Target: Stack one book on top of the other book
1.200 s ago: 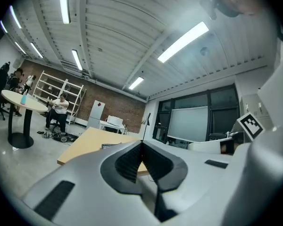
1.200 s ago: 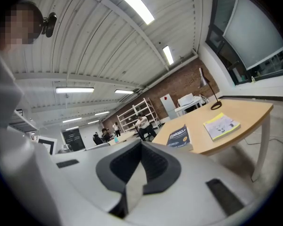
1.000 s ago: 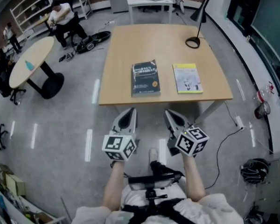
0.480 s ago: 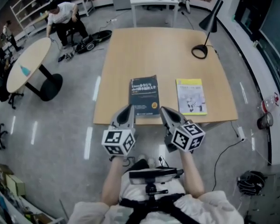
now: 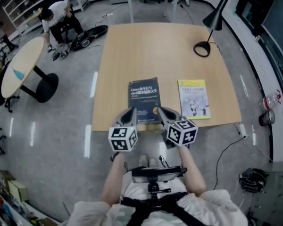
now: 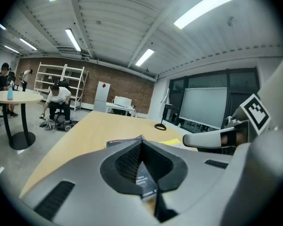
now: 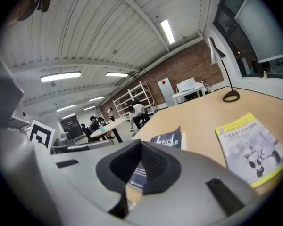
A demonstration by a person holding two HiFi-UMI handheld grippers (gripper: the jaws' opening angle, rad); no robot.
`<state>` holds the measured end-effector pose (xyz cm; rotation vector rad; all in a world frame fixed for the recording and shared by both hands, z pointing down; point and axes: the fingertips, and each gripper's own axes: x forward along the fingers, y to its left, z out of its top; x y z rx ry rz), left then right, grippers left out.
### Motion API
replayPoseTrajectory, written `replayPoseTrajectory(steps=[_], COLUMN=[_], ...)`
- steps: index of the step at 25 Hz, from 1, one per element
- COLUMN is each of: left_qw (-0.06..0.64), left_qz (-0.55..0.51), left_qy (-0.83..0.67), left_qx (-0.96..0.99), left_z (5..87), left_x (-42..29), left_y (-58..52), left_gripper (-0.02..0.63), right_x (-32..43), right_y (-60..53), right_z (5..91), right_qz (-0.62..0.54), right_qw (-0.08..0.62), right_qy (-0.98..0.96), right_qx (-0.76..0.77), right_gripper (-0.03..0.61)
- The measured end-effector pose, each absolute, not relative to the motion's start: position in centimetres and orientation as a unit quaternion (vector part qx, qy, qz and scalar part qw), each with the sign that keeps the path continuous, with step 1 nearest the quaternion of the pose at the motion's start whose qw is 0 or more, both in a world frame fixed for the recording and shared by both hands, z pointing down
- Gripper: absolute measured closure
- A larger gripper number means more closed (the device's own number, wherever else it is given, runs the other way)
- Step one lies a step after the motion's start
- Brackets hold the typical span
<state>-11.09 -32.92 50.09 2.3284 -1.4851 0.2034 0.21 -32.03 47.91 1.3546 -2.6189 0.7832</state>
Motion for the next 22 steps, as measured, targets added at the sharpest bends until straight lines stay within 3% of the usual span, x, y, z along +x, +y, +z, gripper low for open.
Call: replayPoseTrajectory(steps=[9, 22], left_qw=[0.259, 0.317], left_qz=[0.135, 0.225], left_qy=[-0.518, -0.503], left_qx=[0.804, 0.772], left_z=[58.4, 64.3], left_x=[-10.5, -10.7], left_y=[-34.4, -33.4], left_gripper=[0.606, 0.606], right_x=[0.6, 0.1], right_y=[-34.1, -35.1], right_z=[56.8, 62.7], right_qz=[0.3, 0.313], right_qw=[0.152, 0.228], right_qy=[-0.823, -0.8], right_qx=[0.458, 0.458], right_gripper=[0.577, 0.577])
